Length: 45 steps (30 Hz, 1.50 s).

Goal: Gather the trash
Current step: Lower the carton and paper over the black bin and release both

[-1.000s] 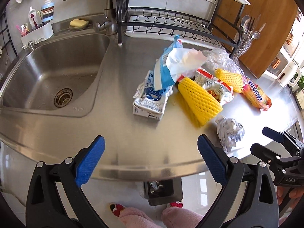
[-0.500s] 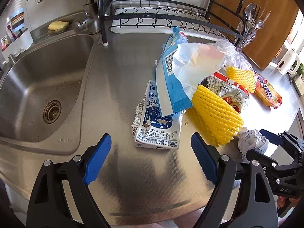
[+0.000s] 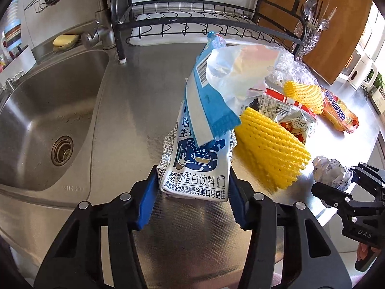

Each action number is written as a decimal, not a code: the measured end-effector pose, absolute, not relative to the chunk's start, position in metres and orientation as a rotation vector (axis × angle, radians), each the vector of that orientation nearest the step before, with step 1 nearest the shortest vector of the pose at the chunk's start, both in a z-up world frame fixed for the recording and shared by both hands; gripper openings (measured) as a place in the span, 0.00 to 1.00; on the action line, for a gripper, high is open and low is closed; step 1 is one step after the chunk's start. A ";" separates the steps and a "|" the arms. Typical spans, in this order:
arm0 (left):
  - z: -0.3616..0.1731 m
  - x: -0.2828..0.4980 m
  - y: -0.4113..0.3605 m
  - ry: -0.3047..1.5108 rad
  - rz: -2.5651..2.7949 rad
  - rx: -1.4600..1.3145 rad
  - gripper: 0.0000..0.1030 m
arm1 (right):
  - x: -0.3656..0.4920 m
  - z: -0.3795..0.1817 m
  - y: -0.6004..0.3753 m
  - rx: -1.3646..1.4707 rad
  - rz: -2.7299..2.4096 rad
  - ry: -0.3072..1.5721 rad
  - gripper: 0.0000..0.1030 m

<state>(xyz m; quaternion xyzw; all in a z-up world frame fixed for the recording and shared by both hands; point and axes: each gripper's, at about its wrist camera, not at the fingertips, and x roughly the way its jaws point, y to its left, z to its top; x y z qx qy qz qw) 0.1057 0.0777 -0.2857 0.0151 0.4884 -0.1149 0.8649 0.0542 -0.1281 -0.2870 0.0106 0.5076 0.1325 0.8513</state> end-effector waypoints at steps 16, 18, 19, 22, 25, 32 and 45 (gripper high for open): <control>-0.235 0.021 0.052 0.959 -0.218 0.037 0.49 | -0.002 -0.253 -0.151 0.036 0.319 0.999 0.47; -0.236 0.004 0.049 0.969 -0.221 0.033 0.49 | -0.013 -0.253 -0.153 0.020 0.334 1.008 0.47; -0.237 -0.004 0.046 0.976 -0.223 0.029 0.49 | -0.018 -0.254 -0.154 0.010 0.341 1.013 0.47; -0.242 -0.027 0.039 1.004 -0.228 0.014 0.49 | -0.034 -0.257 -0.158 0.000 0.360 1.041 0.47; -0.249 -0.048 0.033 1.030 -0.230 0.003 0.49 | -0.048 -0.264 -0.166 0.020 0.375 1.082 0.47; -0.279 -0.083 0.027 1.120 -0.231 -0.038 0.49 | -0.071 -0.297 -0.180 0.057 0.374 1.187 0.47; -0.425 -0.097 0.017 1.326 -0.235 -0.063 0.49 | -0.072 -0.417 -0.180 0.163 0.289 1.354 0.47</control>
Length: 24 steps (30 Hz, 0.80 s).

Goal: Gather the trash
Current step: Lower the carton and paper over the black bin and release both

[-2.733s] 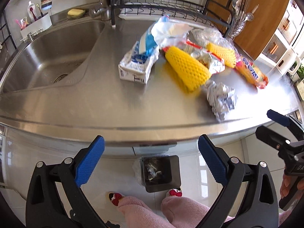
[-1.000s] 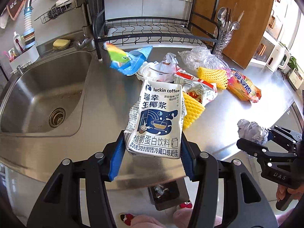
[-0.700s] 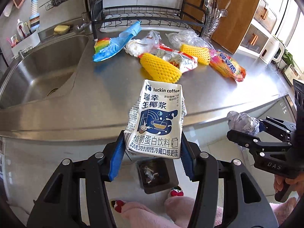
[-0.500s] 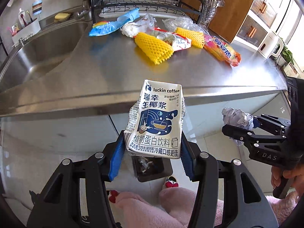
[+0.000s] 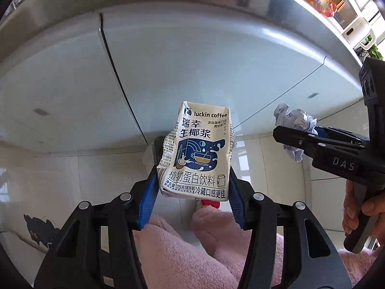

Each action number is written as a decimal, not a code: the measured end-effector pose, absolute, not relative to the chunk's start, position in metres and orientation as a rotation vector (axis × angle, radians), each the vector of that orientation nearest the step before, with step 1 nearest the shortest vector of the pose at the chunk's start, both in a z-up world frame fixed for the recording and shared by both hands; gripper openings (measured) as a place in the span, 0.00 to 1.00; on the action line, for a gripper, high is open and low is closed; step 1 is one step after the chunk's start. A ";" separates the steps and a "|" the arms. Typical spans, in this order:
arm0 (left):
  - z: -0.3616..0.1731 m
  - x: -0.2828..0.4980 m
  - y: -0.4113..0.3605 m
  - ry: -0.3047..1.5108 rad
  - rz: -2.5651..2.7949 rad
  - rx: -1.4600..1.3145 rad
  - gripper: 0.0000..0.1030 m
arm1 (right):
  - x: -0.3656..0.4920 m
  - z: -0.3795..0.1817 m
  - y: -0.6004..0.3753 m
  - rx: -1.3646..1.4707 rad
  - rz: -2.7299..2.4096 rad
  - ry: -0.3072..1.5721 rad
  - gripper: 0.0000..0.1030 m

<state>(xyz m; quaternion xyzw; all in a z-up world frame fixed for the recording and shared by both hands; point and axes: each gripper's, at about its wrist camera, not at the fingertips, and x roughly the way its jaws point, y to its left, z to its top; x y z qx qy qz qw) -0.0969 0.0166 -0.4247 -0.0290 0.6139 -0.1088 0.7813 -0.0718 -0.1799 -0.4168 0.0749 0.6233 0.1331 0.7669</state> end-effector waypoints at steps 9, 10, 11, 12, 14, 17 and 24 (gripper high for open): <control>-0.502 -0.086 0.010 1.396 -0.245 -0.074 0.49 | -0.063 -0.493 -0.176 0.242 0.242 1.446 0.47; -0.510 -0.084 0.009 1.407 -0.243 -0.070 0.49 | -0.063 -0.502 -0.176 0.255 0.231 1.462 0.47; -0.518 -0.082 0.009 1.419 -0.243 -0.071 0.49 | -0.062 -0.510 -0.175 0.274 0.221 1.478 0.47; -0.526 -0.081 0.009 1.430 -0.242 -0.072 0.49 | -0.062 -0.517 -0.175 0.294 0.212 1.493 0.47; -0.541 -0.078 0.008 1.452 -0.244 -0.056 0.49 | -0.059 -0.533 -0.174 0.321 0.191 1.524 0.47; -0.561 -0.073 0.004 1.481 -0.243 -0.036 0.49 | -0.059 -0.550 -0.172 0.352 0.166 1.561 0.47; -0.582 -0.068 0.002 1.526 -0.242 -0.020 0.49 | -0.048 -0.566 -0.161 0.373 0.128 1.614 0.47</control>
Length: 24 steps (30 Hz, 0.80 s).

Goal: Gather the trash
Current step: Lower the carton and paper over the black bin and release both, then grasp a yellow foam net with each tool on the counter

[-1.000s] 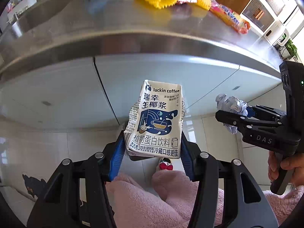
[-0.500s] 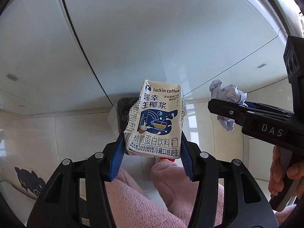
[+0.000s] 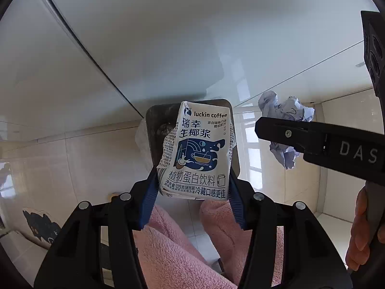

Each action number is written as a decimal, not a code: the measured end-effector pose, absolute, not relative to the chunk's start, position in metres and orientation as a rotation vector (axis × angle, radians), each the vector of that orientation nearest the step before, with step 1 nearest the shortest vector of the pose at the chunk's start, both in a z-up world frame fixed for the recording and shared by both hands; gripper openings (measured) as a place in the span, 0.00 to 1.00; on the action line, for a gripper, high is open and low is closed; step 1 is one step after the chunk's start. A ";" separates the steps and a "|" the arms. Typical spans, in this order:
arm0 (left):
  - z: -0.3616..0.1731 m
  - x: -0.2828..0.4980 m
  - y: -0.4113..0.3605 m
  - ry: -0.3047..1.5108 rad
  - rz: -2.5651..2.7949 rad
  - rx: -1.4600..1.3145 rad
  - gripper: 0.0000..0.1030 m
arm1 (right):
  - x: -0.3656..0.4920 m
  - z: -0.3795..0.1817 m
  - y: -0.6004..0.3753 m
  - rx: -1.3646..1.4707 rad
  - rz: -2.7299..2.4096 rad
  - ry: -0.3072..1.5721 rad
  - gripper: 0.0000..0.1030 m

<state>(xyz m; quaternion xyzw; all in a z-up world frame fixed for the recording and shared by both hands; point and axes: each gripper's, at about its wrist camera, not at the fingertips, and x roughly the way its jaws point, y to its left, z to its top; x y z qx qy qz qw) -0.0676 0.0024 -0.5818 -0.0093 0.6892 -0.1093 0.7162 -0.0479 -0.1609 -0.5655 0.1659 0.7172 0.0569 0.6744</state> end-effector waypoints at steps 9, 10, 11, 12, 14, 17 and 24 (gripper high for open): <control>-0.575 -0.059 0.008 1.536 -0.217 -0.023 0.72 | -0.043 -0.562 -0.160 0.355 0.098 1.605 0.73; -0.573 -0.059 0.009 1.534 -0.215 -0.023 0.72 | -0.043 -0.562 -0.161 0.355 0.092 1.601 0.74; -0.572 -0.058 0.010 1.531 -0.214 -0.022 0.72 | -0.042 -0.561 -0.162 0.353 0.088 1.601 0.74; -0.570 -0.058 0.011 1.529 -0.215 -0.022 0.72 | -0.042 -0.561 -0.162 0.348 0.085 1.601 0.74; -0.566 -0.059 0.010 1.526 -0.216 -0.022 0.72 | -0.042 -0.558 -0.164 0.335 0.077 1.601 0.74; -0.559 -0.059 0.009 1.518 -0.219 -0.024 0.72 | -0.041 -0.555 -0.162 0.328 0.071 1.600 0.74; -0.528 -0.065 0.023 1.469 -0.225 -0.042 0.75 | -0.041 -0.519 -0.160 0.237 0.105 1.553 0.83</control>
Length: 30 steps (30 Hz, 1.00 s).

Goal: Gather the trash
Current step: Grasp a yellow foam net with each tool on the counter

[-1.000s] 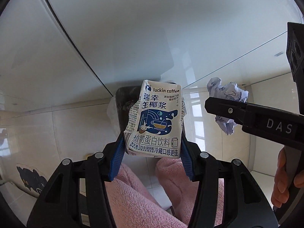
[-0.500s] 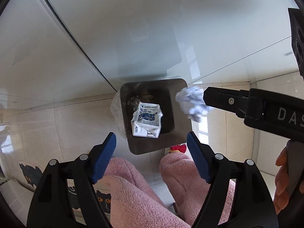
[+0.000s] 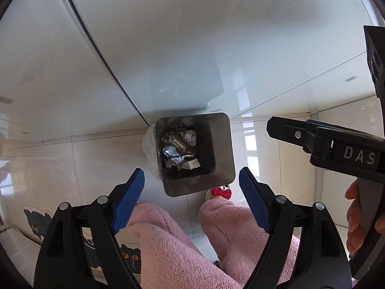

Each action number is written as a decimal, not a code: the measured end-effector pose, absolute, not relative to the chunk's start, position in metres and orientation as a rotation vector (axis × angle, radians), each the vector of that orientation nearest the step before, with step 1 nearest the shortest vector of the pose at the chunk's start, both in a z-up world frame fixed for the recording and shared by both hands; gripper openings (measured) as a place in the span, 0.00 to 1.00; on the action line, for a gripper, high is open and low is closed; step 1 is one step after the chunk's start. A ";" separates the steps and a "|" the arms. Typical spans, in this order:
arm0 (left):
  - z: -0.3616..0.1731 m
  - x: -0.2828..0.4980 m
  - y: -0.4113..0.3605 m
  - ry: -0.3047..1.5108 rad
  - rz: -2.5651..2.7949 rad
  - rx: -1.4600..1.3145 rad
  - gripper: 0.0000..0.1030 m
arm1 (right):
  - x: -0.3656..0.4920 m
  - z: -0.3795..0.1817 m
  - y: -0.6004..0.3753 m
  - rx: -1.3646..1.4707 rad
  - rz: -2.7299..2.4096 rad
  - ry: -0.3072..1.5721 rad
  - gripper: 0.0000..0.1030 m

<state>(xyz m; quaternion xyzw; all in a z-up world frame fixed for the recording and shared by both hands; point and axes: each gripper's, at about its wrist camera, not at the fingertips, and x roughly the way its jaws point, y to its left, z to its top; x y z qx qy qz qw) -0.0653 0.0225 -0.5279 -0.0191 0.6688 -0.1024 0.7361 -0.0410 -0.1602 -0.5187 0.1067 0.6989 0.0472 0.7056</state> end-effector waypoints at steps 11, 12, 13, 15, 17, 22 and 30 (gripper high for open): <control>-0.428 -0.071 0.034 1.337 -0.202 -0.039 0.80 | -0.054 -0.409 -0.174 0.184 0.181 1.412 0.96; -0.419 -0.069 0.035 1.322 -0.199 -0.041 0.81 | -0.054 -0.398 -0.176 0.183 0.188 1.397 0.96; -0.408 -0.068 0.036 1.305 -0.194 -0.041 0.82 | -0.054 -0.387 -0.178 0.180 0.193 1.379 0.96; -0.387 -0.063 0.036 1.275 -0.183 -0.037 0.84 | -0.051 -0.365 -0.184 0.167 0.194 1.337 0.96; -0.368 -0.057 0.038 1.256 -0.178 -0.033 0.85 | -0.049 -0.341 -0.187 0.155 0.191 1.294 0.96; -0.321 -0.037 0.040 1.211 -0.177 -0.070 0.85 | -0.036 -0.286 -0.195 0.127 0.195 1.173 0.96; -0.254 0.003 0.031 1.103 -0.197 -0.091 0.85 | 0.005 -0.242 -0.204 0.163 0.205 1.053 0.96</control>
